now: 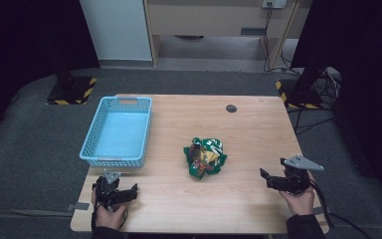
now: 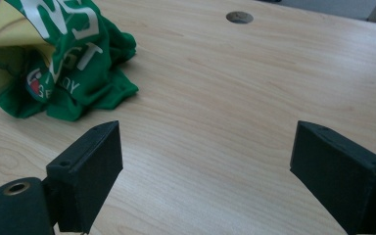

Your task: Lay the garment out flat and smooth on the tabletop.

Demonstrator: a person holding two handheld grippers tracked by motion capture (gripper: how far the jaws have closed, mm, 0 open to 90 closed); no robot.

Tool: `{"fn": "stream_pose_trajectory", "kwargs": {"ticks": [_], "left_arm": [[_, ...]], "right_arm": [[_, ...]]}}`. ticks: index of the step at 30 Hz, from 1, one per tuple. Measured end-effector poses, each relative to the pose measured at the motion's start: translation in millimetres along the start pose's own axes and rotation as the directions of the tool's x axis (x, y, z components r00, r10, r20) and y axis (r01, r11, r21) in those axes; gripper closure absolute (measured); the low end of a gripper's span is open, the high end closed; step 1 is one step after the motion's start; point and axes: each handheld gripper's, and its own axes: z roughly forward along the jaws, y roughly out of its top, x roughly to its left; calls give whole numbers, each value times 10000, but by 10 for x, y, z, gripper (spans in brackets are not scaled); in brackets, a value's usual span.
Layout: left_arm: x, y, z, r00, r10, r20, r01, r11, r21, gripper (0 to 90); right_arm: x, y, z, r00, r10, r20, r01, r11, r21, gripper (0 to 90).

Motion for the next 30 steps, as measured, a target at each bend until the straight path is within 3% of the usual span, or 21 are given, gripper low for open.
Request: {"fn": "stream_pose_trajectory", "kwargs": {"ticks": [10,22,30], "left_arm": [[-5,0,0,10000,6,8,-6,10000,4,0],[-9,0,0,10000,1,3,-1,10000,1,0],[-11,1,0,10000,-1,5,1,10000,6,0]], "right_arm": [[107,215,-22,9984,-375,-432,359,9986,-376,126],[283,540,-48,9927,-989,-684,942,9932,-687,129],[375,709,-43,9901,-1151,-800,1078,9901,-899,135]]}}
